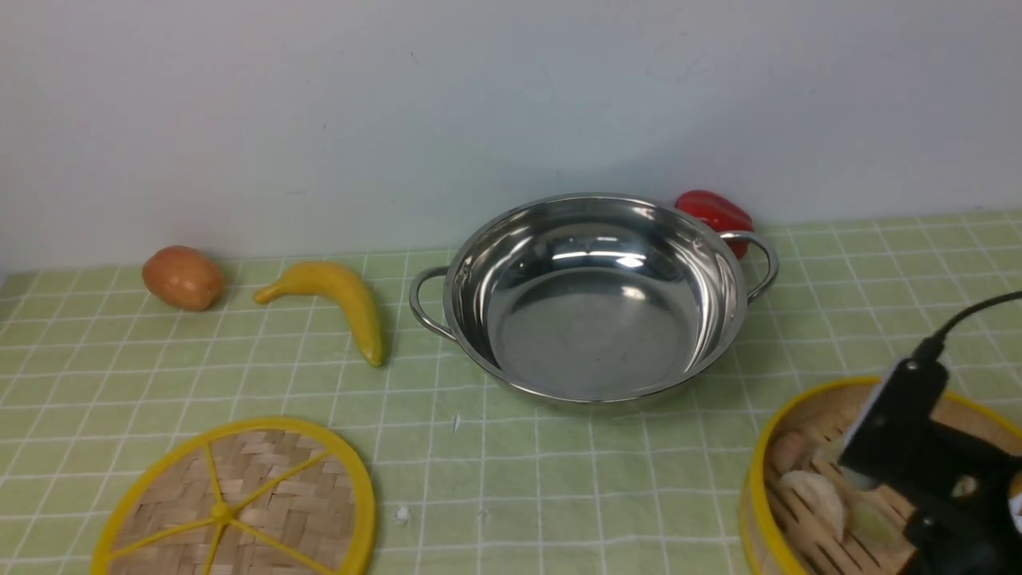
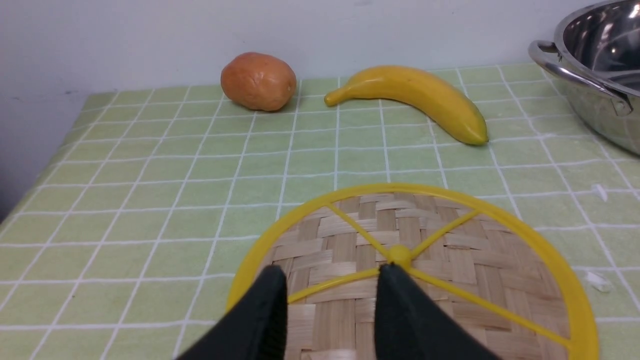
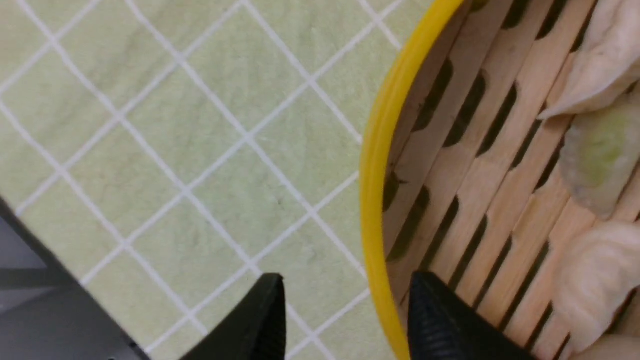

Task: Place the steamer in the pot on the green tablecloth, and put the lid on the steamer.
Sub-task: 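Reach for and grasp the rim of the bamboo steamer holding the buns with the right gripper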

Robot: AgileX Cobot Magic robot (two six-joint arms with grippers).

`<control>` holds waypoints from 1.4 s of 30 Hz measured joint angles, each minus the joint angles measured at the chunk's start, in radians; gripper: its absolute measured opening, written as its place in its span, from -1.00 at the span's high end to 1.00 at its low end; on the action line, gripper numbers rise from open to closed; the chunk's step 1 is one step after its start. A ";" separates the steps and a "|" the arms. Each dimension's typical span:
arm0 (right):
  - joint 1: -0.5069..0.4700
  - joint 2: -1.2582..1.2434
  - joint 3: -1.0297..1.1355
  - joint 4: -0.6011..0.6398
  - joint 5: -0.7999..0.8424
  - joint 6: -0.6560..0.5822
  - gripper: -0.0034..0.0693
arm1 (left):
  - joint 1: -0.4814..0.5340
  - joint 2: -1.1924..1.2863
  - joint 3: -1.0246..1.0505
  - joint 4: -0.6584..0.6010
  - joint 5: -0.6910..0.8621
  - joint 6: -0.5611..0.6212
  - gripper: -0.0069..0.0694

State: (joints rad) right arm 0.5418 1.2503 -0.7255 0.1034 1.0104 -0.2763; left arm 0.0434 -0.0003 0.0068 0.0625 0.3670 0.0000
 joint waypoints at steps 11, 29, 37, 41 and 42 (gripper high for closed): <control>0.045 0.250 -0.067 -0.081 -0.052 0.048 -0.05 | 0.000 0.000 0.000 0.000 0.000 0.000 0.18; 0.047 0.342 -0.074 -0.128 -0.078 0.182 0.76 | 0.000 0.000 0.000 0.000 0.000 0.000 0.18; 0.047 0.151 -0.121 -0.252 0.073 0.223 0.75 | 0.000 0.000 0.000 0.000 0.000 0.000 0.18; 0.047 0.138 -0.233 -0.226 0.088 0.130 0.75 | 0.000 0.000 0.000 0.000 0.000 0.000 0.18; 0.047 0.156 -0.309 -0.198 0.084 0.052 0.75 | 0.000 0.000 0.000 0.000 0.000 0.000 0.18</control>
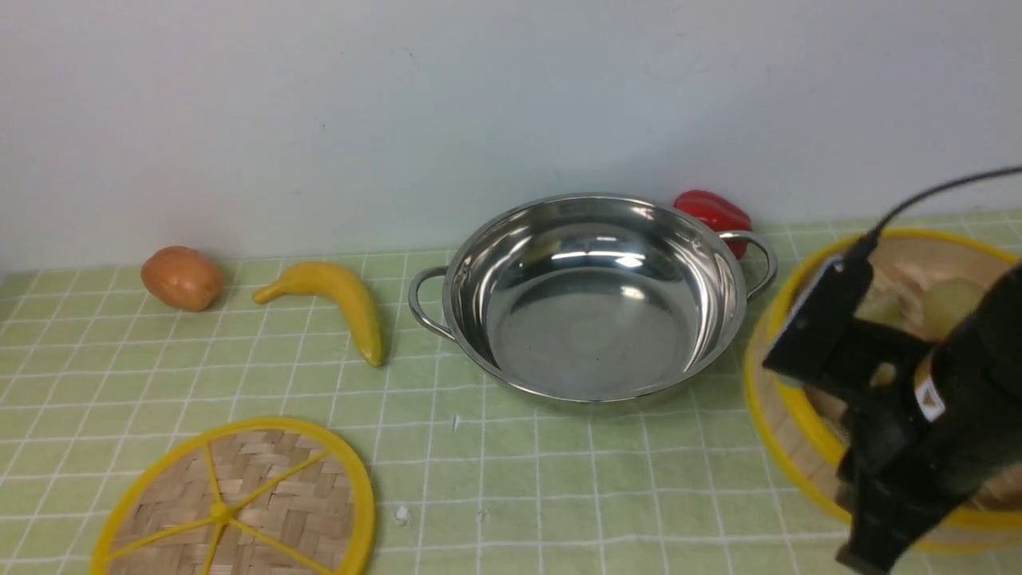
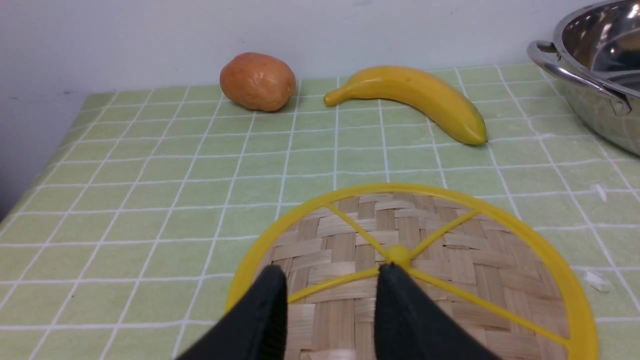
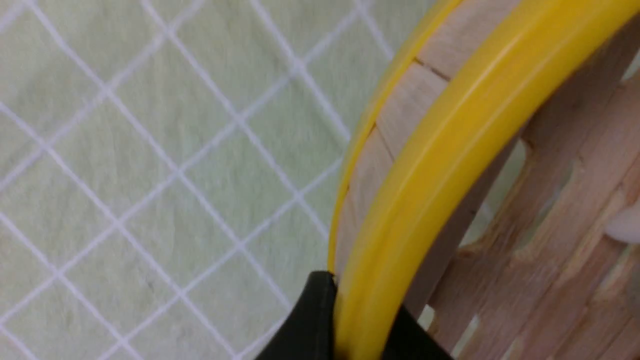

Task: Place the steamer in the pot on the green tablecloth, and put the lid on the steamer.
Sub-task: 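Reach for and grasp the rim of the bamboo steamer holding the buns with the right gripper, then place the bamboo steamer basket of food into the steel pot with the right gripper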

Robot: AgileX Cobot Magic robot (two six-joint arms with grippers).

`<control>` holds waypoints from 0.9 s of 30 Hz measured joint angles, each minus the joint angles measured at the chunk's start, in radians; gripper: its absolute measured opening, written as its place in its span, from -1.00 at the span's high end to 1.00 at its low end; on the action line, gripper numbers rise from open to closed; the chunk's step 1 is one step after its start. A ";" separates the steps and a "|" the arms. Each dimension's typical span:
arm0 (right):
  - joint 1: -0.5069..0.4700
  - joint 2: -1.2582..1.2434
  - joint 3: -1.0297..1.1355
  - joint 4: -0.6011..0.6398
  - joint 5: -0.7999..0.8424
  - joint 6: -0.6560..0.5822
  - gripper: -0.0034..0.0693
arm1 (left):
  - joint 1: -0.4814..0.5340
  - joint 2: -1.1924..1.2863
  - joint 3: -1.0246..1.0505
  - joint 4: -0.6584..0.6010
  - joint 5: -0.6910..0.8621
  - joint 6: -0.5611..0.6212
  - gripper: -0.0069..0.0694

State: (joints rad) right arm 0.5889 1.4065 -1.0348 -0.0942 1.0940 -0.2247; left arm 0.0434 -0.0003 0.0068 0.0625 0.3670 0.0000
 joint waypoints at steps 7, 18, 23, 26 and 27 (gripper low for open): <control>0.000 0.178 -0.307 0.014 -0.003 -0.214 0.75 | 0.000 0.000 0.000 0.000 0.000 0.000 0.18; 0.029 0.502 -0.688 0.075 0.053 -0.444 0.75 | 0.000 0.000 0.000 0.000 0.000 0.000 0.18; 0.072 0.604 -0.754 0.031 0.072 -0.462 0.75 | 0.000 0.000 0.000 0.000 0.000 0.000 0.18; 0.076 0.660 -0.765 -0.003 0.064 -0.462 0.75 | 0.000 0.000 0.000 0.000 0.000 0.000 0.18; 0.076 0.670 -0.765 -0.012 0.064 -0.462 0.75 | 0.000 0.000 0.000 0.000 0.000 0.000 0.18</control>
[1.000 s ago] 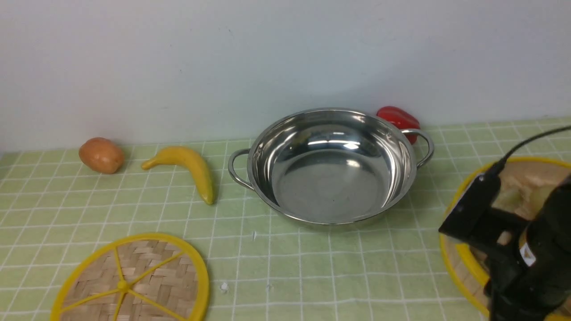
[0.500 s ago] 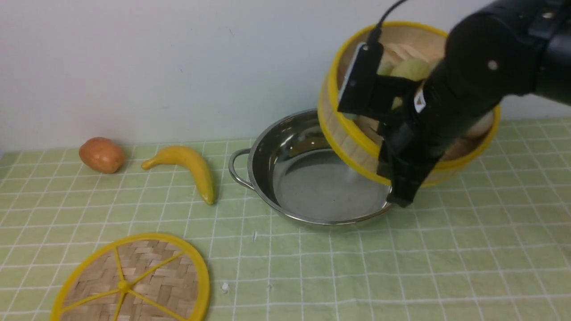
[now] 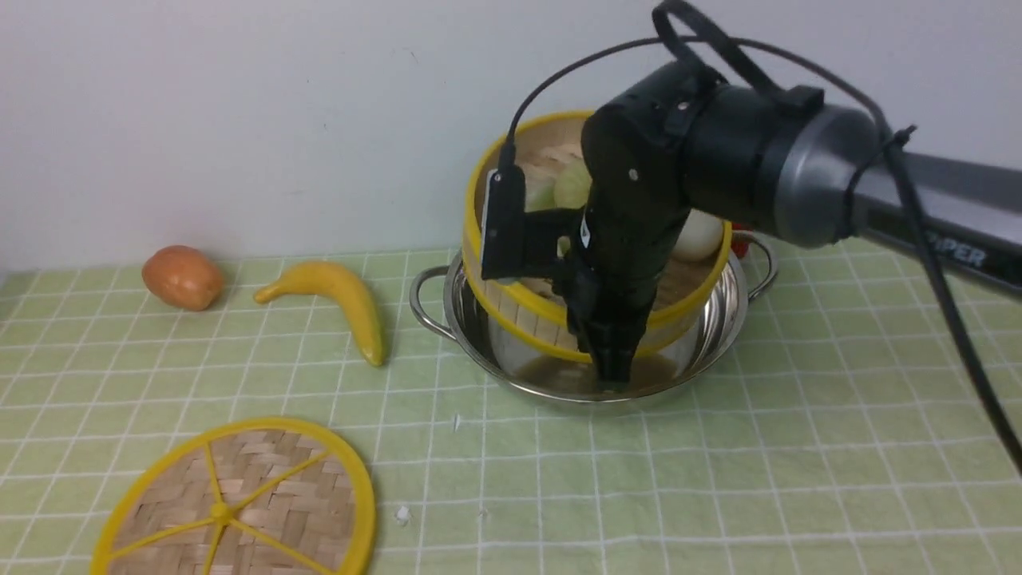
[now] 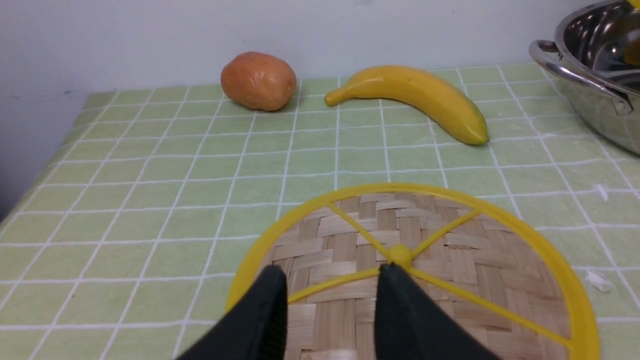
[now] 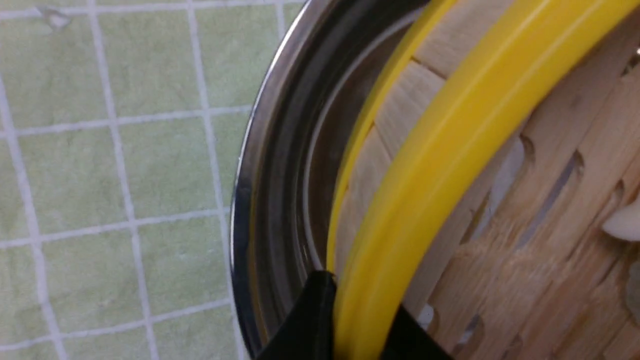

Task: Place the steamer in the pot on the green tablecloth, and put the lid on the steamer.
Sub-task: 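Place the bamboo steamer basket of food into the steel pot with the right gripper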

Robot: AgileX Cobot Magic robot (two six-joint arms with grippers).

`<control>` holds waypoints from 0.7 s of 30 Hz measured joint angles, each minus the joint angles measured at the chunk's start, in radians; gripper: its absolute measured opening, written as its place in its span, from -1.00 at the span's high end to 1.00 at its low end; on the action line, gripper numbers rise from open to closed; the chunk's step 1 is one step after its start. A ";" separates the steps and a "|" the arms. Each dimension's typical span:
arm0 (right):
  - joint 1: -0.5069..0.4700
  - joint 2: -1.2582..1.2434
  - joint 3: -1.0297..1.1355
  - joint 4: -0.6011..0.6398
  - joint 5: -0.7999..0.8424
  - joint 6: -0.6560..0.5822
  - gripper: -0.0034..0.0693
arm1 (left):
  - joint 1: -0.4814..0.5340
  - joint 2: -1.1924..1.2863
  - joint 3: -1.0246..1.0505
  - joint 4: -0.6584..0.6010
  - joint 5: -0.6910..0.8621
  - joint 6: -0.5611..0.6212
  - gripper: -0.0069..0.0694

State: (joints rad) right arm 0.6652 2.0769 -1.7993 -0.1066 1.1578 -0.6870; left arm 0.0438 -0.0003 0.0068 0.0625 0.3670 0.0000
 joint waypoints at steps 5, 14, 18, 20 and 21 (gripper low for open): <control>-0.002 0.057 -0.001 -0.045 -0.007 0.003 0.75 | 0.000 0.000 0.000 0.000 0.000 0.000 0.18; -0.002 0.120 -0.003 -0.052 -0.015 0.005 0.75 | 0.000 0.000 0.000 0.000 0.000 0.000 0.18; -0.002 0.144 -0.003 -0.052 -0.019 0.004 0.75 | 0.000 0.000 0.000 0.000 0.000 0.000 0.18; -0.002 0.147 -0.003 -0.052 -0.030 0.004 0.75 | 0.000 0.000 0.000 0.000 0.000 0.000 0.18; -0.002 0.147 -0.003 -0.052 -0.030 0.004 0.72 | 0.000 0.000 0.000 0.000 0.000 0.000 0.18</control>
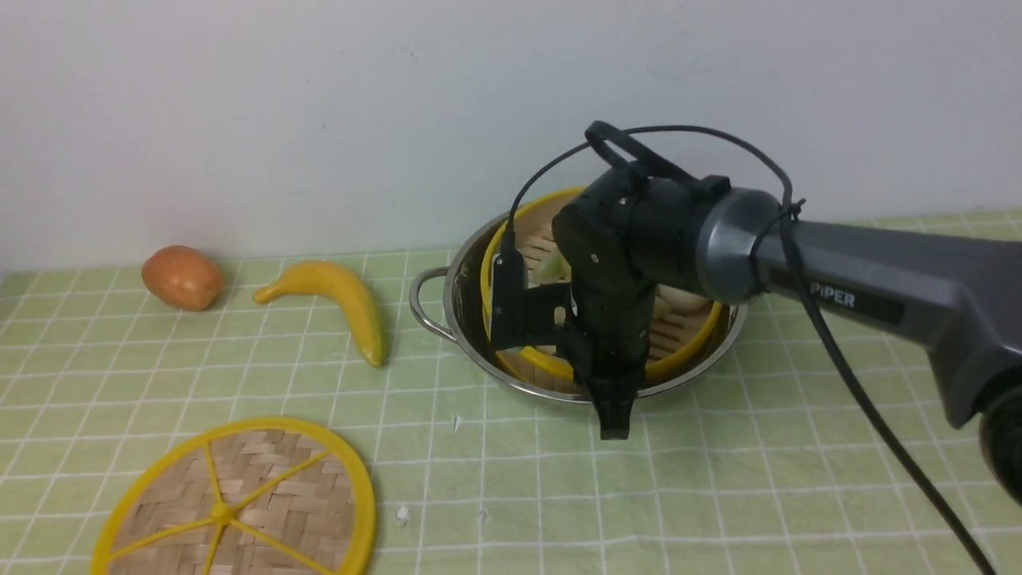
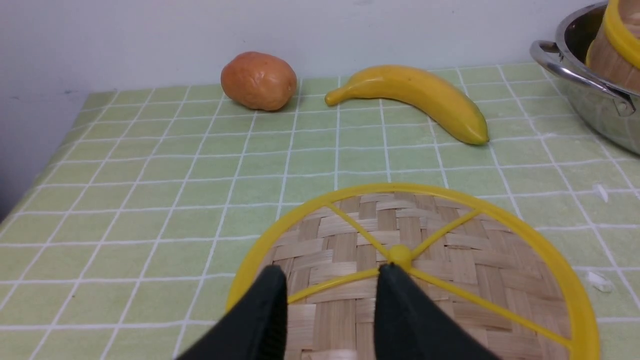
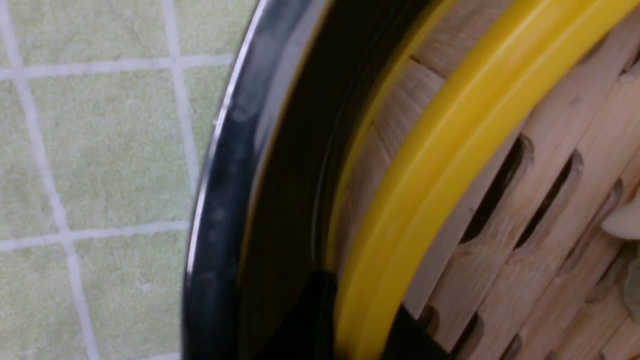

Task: Place the steamer in the pot on the green tablecloth, and put the lid on the steamer.
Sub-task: 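Place the bamboo steamer basket of food into the steel pot with the right gripper, then grasp the bamboo steamer lid lying on the table by its centre knob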

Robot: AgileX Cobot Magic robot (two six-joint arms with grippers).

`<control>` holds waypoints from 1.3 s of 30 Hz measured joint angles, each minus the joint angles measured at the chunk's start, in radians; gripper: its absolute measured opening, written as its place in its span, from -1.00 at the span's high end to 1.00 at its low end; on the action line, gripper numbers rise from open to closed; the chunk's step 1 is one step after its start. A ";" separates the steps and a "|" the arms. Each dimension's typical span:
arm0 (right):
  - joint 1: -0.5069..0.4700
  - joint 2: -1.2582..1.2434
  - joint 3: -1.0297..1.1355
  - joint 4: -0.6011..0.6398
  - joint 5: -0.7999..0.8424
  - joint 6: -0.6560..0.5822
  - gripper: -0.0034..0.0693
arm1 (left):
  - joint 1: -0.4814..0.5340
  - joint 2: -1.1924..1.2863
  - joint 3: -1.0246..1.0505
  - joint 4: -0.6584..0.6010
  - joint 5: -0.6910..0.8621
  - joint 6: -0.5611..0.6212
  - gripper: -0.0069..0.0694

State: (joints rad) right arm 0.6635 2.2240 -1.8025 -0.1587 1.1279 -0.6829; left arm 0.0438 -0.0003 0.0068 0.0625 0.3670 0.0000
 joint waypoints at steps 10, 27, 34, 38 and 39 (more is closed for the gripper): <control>0.000 -0.015 -0.012 -0.033 -0.008 -0.006 -0.22 | 0.000 0.000 0.000 0.000 0.000 0.000 0.18; 0.000 -0.064 -0.271 -0.015 0.098 0.126 -0.61 | 0.000 0.000 0.000 0.000 0.000 0.000 0.18; 0.000 -0.126 -0.372 -0.090 0.100 0.415 -0.27 | 0.000 0.000 0.000 0.000 0.000 0.000 0.18; 0.000 -0.206 -0.383 -0.132 0.102 0.585 0.63 | 0.000 0.000 0.000 0.000 0.000 0.000 0.18; 0.000 -0.227 -0.383 -0.134 0.102 0.607 0.78 | 0.000 0.000 0.000 0.000 0.000 0.000 0.18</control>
State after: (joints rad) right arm 0.6632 1.9973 -2.1856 -0.2927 1.2297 -0.0755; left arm 0.0438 -0.0003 0.0068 0.0625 0.3670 0.0000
